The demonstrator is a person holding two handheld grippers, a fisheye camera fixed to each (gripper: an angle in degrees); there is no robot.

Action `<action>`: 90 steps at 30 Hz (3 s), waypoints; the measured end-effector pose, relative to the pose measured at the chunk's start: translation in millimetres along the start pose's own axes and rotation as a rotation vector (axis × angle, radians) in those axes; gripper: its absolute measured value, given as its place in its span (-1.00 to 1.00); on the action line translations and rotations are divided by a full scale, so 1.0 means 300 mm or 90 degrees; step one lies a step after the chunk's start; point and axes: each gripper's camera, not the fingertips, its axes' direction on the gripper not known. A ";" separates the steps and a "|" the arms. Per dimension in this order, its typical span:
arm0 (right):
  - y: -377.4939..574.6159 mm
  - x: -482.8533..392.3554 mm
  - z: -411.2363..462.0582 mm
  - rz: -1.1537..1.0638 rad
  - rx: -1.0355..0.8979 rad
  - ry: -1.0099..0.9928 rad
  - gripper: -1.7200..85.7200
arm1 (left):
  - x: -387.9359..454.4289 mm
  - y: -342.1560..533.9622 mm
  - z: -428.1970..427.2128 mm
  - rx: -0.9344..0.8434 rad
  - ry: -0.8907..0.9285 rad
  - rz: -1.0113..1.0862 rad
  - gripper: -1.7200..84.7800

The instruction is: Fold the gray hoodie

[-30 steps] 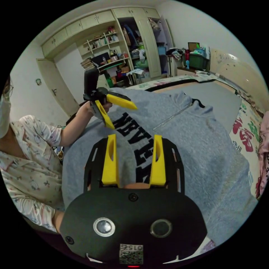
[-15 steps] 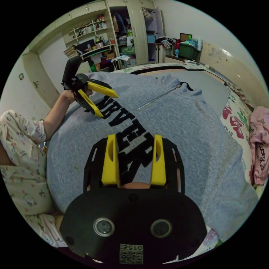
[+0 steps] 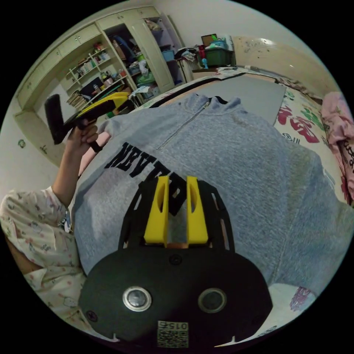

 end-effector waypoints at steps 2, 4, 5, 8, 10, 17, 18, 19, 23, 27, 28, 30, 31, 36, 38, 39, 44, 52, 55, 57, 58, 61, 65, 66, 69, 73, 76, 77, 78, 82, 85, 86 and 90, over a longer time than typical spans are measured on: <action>-0.028 0.022 -0.041 0.006 0.000 -0.012 -0.83 | 0.039 -0.053 0.007 0.022 0.047 -0.015 -0.69; -0.053 0.043 -0.090 0.009 0.004 -0.027 -0.84 | 0.086 -0.129 0.052 0.020 0.126 -0.018 -0.69; -0.068 0.056 -0.130 0.014 0.018 -0.033 -0.84 | 0.096 -0.145 0.066 0.018 0.136 -0.023 -0.69; -0.100 0.079 -0.246 0.028 0.059 -0.029 -0.85 | 0.136 -0.184 0.122 0.049 0.192 -0.044 -0.69; -0.114 0.095 -0.317 0.040 0.080 -0.012 -0.85 | 0.174 -0.188 0.158 0.066 0.236 -0.006 -0.69; -0.129 0.218 -0.638 0.201 0.177 0.078 -0.88 | 0.143 -0.190 0.190 0.091 0.342 0.037 -0.68; -0.119 0.236 -0.704 0.228 0.212 0.077 -0.88 | 0.124 -0.199 0.180 0.103 0.357 0.033 -0.68; -0.113 0.243 -0.738 0.240 0.230 0.074 -0.88 | 0.107 -0.210 0.173 0.110 0.359 0.021 -0.69; -0.091 0.222 -0.988 0.271 0.315 0.116 -0.86 | 0.097 -0.272 0.176 0.095 0.350 0.003 -0.70; -0.074 0.105 -1.260 0.252 0.396 0.236 -0.82 | 0.166 -0.383 0.210 0.007 0.397 0.053 -0.72; -0.066 0.091 -1.300 0.255 0.409 0.247 -0.81 | 0.199 -0.424 0.237 -0.064 0.449 0.091 -0.72; -0.015 0.044 -1.474 0.271 0.481 0.261 -0.80 | 0.264 -0.468 0.274 -0.147 0.505 0.151 -0.72; 0.004 0.033 -1.524 0.275 0.505 0.251 -0.80 | 0.301 -0.480 0.288 -0.163 0.497 0.166 -0.72; 0.237 -0.164 -1.999 0.174 0.759 0.017 -0.81 | 0.458 -0.548 0.306 -0.213 0.441 0.234 -0.70; 0.345 -0.251 -2.123 0.126 0.844 0.070 -0.83 | 0.535 -0.566 0.314 -0.243 0.429 0.279 -0.68; 0.409 -0.285 -2.190 0.123 0.887 0.139 -0.85 | 0.594 -0.571 0.327 -0.277 0.422 0.314 -0.66; 0.617 -0.074 -2.440 0.348 0.980 0.391 -0.81 | 0.712 -0.595 0.290 -0.258 0.370 0.380 -0.62; 0.734 0.663 -2.562 0.674 0.898 0.233 -0.64 | 0.755 -0.655 0.326 -0.262 0.386 0.364 -0.63; 0.700 0.736 -2.561 0.707 0.919 0.244 -0.64 | 0.756 -0.668 0.349 -0.265 0.397 0.353 -0.63; 0.631 0.755 -2.558 0.697 0.895 0.293 -0.64 | 0.757 -0.672 0.363 -0.266 0.403 0.348 -0.63; 0.612 0.761 -2.555 0.702 0.880 0.305 -0.64 | 0.756 -0.674 0.374 -0.267 0.407 0.344 -0.64; 0.537 0.775 -2.531 0.697 0.840 0.308 -0.70 | 0.749 -0.676 0.406 -0.270 0.416 0.330 -0.64; 0.461 0.712 -2.492 0.682 0.800 0.302 -0.88 | 0.744 -0.667 0.442 -0.272 0.422 0.323 -0.64; 0.442 0.673 -2.475 0.670 0.794 0.310 -0.89 | 0.742 -0.662 0.453 -0.272 0.423 0.323 -0.64; 0.325 0.501 -2.411 0.520 0.759 0.335 -0.91 | 0.733 -0.648 0.487 -0.273 0.428 0.319 -0.64; 0.114 0.179 -2.201 0.265 0.683 0.340 -0.91 | 0.652 -0.632 0.541 -0.257 0.487 0.273 -0.65; -0.050 -0.073 -1.896 0.101 0.584 0.329 -0.91 | 0.409 -0.623 0.569 -0.136 0.598 0.063 -0.64; -0.098 -0.140 -1.765 0.068 0.537 0.313 -0.90 | 0.349 -0.612 0.585 -0.113 0.628 0.006 -0.64; -0.135 -0.187 -1.638 0.043 0.489 0.287 -0.90 | 0.236 -0.572 0.630 -0.072 0.699 -0.099 -0.62; -0.153 -0.285 -1.312 -0.057 0.414 0.211 -0.88 | 0.067 -0.419 0.804 -0.062 0.838 -0.263 -0.55; -0.194 -0.329 -1.131 -0.139 0.266 0.188 -0.85 | 0.083 -0.401 0.820 -0.067 0.800 -0.225 -0.54; -0.195 -0.335 -1.088 -0.140 0.242 0.171 -0.83 | 0.090 -0.397 0.828 -0.071 0.797 -0.217 -0.54; -0.131 -0.343 -1.009 -0.180 0.259 0.109 -0.75 | 0.143 -0.344 0.916 -0.112 0.794 -0.197 -0.59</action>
